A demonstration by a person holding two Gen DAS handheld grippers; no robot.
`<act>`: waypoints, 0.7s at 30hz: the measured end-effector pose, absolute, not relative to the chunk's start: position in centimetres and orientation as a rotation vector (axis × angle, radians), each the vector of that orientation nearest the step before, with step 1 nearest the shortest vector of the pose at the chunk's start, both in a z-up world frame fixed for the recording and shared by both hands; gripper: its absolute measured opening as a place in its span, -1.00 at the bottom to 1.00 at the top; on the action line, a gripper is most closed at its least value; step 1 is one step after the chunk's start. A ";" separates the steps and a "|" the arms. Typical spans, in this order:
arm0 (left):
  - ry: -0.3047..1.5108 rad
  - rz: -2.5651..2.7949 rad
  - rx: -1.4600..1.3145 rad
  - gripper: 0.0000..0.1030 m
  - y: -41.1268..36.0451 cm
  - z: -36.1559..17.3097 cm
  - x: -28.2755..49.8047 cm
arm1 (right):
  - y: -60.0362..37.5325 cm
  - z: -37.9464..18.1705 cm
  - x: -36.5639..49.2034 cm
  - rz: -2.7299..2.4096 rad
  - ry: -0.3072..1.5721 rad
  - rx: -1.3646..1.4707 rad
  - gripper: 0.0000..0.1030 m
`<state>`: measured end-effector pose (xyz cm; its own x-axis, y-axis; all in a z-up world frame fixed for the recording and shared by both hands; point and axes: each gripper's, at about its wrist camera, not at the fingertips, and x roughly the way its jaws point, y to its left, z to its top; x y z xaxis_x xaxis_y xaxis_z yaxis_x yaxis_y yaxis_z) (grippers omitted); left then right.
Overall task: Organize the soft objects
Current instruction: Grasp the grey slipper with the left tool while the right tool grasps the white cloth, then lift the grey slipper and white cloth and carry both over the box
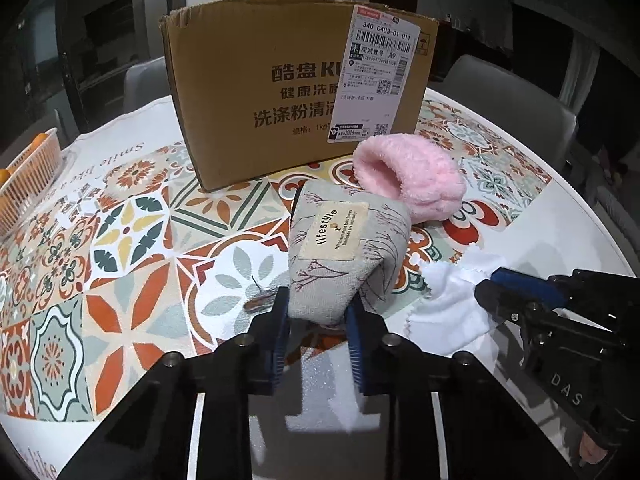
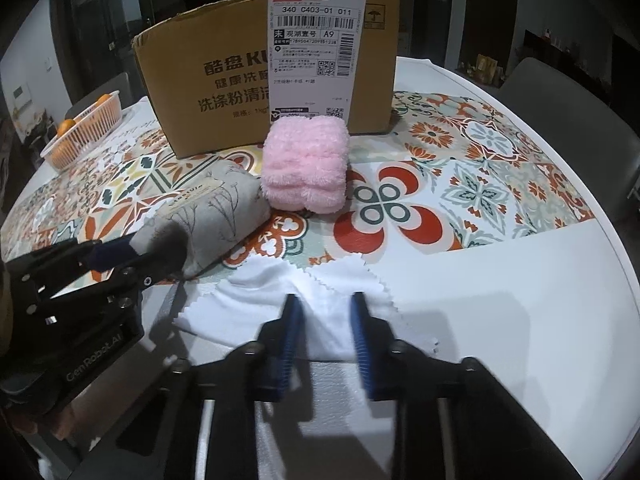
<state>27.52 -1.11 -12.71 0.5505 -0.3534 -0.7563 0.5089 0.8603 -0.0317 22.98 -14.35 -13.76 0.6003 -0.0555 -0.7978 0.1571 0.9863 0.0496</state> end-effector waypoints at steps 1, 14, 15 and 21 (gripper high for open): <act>0.843 -0.507 0.201 -0.52 -1.2 -12.6 27.3 | -14.4 -13.8 23.0 -0.112 0.921 0.125 -0.74; 0.780 -0.430 0.152 -0.56 -0.4 -9.8 24.1 | -15.1 -11.8 21.3 -0.028 0.857 0.187 -0.88; 0.775 -0.423 0.147 -0.56 -0.4 -9.6 24.0 | -15.1 -11.6 21.3 -0.024 0.850 0.190 -0.88; 0.753 -0.384 0.128 -0.56 0.0 -8.6 23.1 | -15.7 -11.6 21.3 0.012 0.864 0.241 -0.77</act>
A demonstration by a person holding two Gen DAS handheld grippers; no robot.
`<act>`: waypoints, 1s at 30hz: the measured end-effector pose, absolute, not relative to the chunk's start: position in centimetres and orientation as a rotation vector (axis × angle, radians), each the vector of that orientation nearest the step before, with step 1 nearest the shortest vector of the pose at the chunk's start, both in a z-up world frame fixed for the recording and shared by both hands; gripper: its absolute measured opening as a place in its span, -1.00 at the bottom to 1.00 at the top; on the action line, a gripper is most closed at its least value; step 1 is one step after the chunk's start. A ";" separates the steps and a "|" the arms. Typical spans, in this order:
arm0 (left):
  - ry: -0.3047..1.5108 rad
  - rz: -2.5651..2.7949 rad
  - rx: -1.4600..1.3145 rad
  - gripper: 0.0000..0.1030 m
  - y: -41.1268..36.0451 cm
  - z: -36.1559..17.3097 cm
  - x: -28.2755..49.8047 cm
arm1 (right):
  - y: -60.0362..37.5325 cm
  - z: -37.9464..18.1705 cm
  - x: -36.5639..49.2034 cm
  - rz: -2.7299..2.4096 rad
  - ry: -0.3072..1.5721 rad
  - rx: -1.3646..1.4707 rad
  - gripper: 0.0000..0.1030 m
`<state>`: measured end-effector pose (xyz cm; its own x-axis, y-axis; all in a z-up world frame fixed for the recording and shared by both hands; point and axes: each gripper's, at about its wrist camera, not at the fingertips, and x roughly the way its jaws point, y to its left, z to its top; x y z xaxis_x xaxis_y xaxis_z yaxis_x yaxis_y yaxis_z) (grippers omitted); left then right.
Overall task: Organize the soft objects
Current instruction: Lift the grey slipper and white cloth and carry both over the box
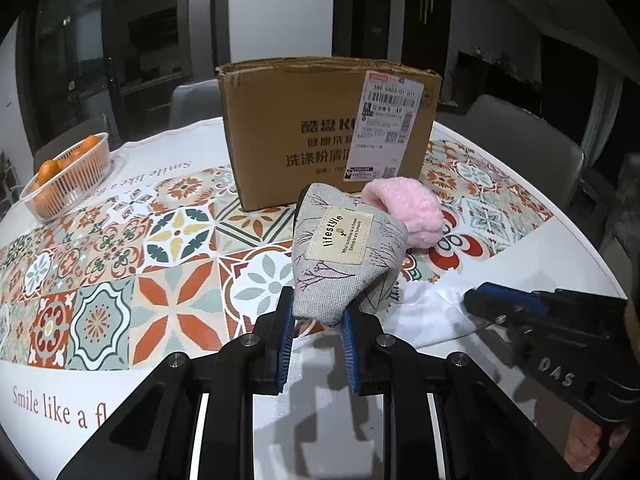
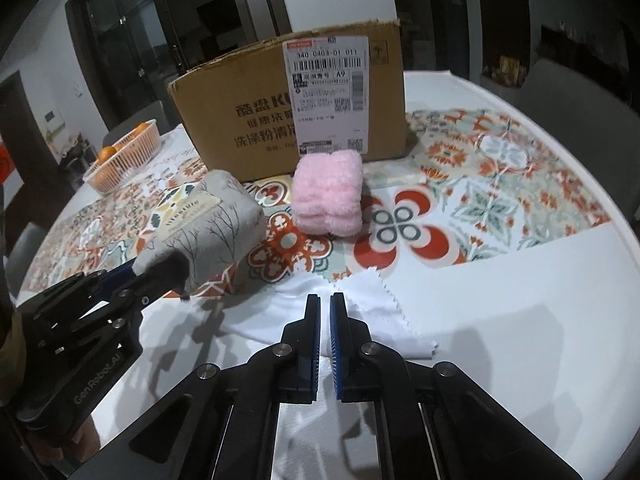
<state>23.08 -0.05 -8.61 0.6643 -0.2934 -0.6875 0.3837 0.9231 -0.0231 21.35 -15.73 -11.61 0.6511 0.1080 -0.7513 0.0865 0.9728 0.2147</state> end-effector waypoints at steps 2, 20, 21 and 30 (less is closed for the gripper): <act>0.749 -0.370 0.126 -0.56 0.0 -8.4 22.8 | -15.9 -11.9 21.6 0.018 0.878 0.247 -0.40; 0.789 -0.324 0.061 -0.56 1.3 -9.4 22.5 | -13.1 -14.0 22.6 0.015 0.914 0.013 -0.24; 0.791 -0.323 0.054 -0.56 1.3 -9.4 22.4 | -13.0 -14.0 22.6 0.019 0.913 0.007 -0.37; 0.779 -0.324 0.028 -0.56 1.2 -8.7 21.9 | -13.6 -13.1 22.2 0.062 0.883 0.081 -0.92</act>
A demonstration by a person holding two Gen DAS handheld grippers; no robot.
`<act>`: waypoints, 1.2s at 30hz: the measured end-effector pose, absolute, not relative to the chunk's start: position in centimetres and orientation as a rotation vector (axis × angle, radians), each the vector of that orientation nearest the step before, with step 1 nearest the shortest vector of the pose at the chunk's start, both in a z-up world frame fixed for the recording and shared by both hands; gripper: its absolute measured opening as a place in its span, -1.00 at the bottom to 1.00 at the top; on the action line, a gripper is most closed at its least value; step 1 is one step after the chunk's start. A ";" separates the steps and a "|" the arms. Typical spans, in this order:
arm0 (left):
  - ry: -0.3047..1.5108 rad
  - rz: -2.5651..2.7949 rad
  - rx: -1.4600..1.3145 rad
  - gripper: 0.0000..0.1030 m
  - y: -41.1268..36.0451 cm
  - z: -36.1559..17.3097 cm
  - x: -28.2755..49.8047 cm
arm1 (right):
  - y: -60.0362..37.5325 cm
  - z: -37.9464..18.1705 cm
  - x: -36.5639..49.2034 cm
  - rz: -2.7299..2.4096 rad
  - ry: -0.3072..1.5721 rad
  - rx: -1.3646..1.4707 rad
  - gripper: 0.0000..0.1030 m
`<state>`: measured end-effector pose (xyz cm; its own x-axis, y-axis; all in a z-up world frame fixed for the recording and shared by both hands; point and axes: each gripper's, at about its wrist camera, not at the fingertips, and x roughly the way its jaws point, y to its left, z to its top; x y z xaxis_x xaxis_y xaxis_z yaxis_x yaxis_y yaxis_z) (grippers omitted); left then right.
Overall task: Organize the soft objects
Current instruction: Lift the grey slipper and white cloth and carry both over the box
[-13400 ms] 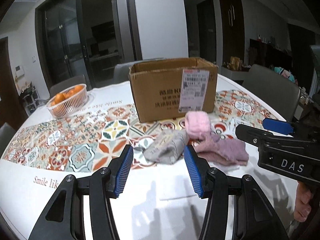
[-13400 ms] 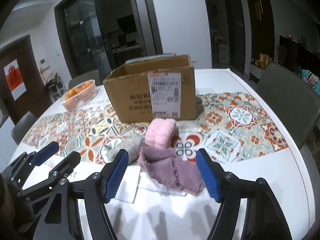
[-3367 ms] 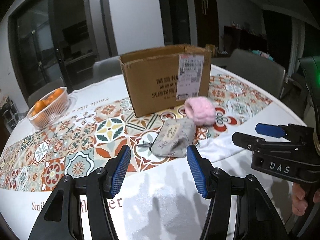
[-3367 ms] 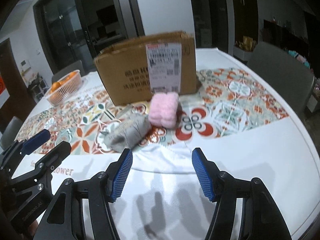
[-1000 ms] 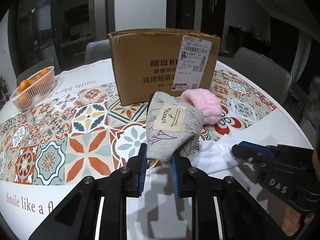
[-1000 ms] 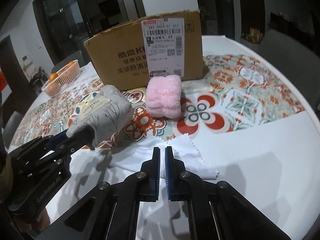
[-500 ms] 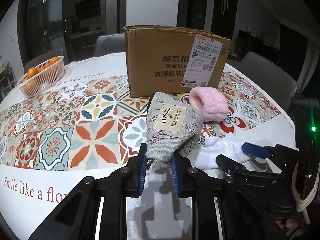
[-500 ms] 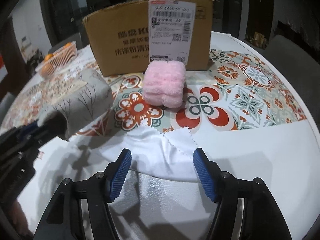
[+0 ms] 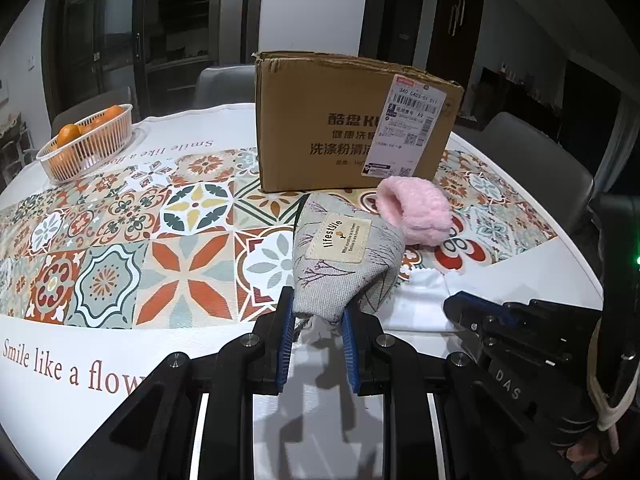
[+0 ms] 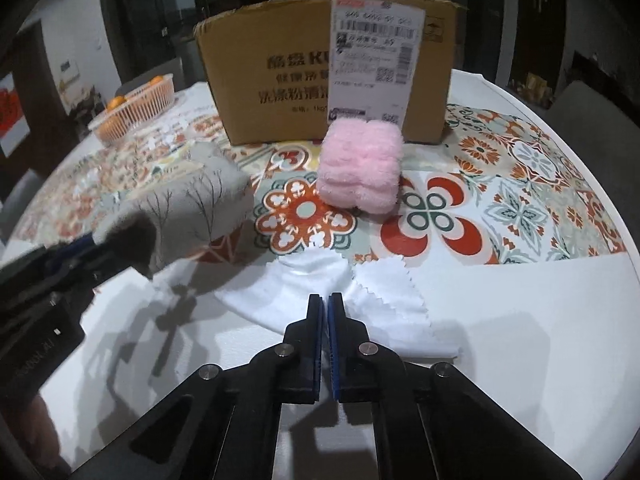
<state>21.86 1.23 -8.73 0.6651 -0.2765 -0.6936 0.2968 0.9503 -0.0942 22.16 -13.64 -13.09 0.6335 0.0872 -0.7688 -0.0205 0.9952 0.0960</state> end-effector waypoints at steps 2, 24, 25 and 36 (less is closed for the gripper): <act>0.775 -0.325 0.019 -0.56 1.2 -8.5 21.8 | -13.8 -12.5 21.9 0.065 0.865 0.083 -0.92; 0.657 -0.310 -0.001 -0.56 1.0 -3.8 20.3 | -15.1 -5.7 19.9 0.053 0.670 0.135 -0.93; 0.652 -0.308 -0.002 -0.57 1.0 -3.7 20.3 | -15.2 -5.5 19.9 0.052 0.661 0.135 -0.93; 0.585 -0.296 -0.022 -0.63 0.9 -1.8 20.1 | -15.8 -2.8 19.5 0.052 0.576 0.147 -0.93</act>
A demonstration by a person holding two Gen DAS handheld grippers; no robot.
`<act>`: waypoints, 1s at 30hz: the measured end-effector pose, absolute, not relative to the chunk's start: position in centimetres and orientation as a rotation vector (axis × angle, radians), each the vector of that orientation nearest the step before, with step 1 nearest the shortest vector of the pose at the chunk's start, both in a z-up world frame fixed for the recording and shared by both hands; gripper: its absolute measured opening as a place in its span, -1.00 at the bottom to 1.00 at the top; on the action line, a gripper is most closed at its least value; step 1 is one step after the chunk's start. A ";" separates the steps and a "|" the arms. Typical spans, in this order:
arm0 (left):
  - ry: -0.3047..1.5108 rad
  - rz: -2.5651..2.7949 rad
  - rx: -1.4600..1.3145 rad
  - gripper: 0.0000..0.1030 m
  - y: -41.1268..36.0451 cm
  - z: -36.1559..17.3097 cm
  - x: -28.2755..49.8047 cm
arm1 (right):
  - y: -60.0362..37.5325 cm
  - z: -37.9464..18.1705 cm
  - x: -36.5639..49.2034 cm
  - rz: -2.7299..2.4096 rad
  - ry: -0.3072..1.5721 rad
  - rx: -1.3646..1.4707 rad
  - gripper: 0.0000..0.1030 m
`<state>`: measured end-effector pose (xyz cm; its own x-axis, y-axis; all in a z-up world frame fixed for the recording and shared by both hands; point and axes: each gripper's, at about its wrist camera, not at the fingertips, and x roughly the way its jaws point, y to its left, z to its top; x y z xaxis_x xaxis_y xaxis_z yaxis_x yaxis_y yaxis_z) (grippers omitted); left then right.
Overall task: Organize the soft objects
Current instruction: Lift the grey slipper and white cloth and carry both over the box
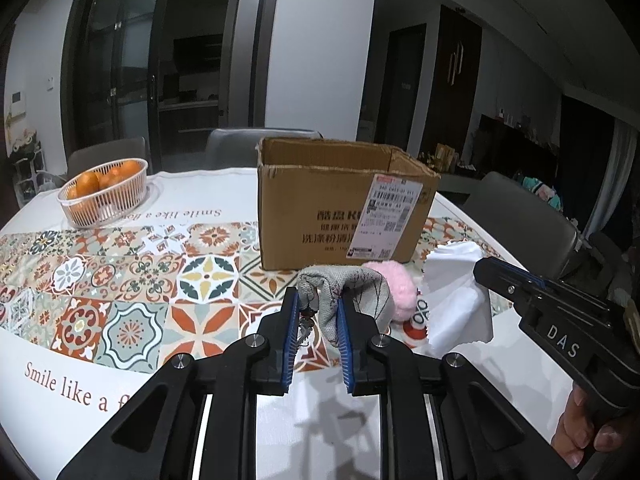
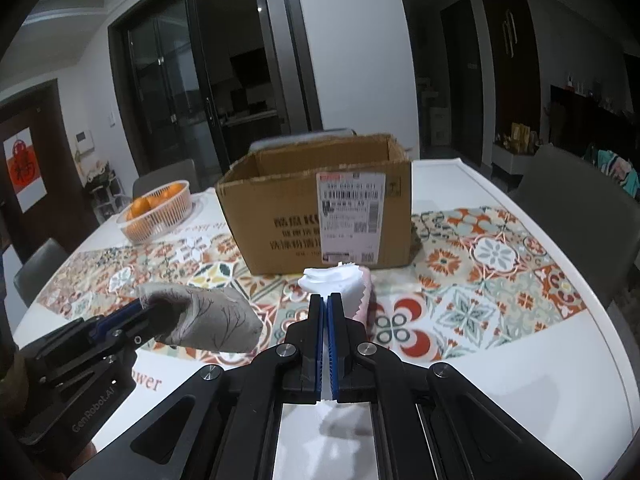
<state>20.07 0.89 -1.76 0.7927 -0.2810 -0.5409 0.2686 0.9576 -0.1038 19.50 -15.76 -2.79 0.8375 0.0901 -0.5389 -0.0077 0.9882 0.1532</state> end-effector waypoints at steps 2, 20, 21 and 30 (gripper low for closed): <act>0.576 -0.293 -0.022 -0.63 0.9 -1.4 20.1 | -15.8 -2.3 19.5 0.054 0.559 0.148 -0.93; 0.441 -0.280 -0.023 -0.63 0.9 3.2 22.2 | -15.8 2.2 21.0 0.067 0.416 0.133 -0.93; 0.434 -0.281 -0.023 -0.63 0.9 3.5 22.3 | -15.8 2.4 21.1 0.068 0.410 0.133 -0.93; 0.374 -0.281 -0.020 -0.63 0.7 5.5 24.0 | -16.2 4.6 22.5 0.064 0.339 0.123 -0.93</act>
<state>23.97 0.65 5.47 0.8926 -0.2741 -0.3578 0.2668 0.9612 -0.0708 22.48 -16.16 4.60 0.9413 0.0834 -0.3272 -0.0421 0.9904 0.1313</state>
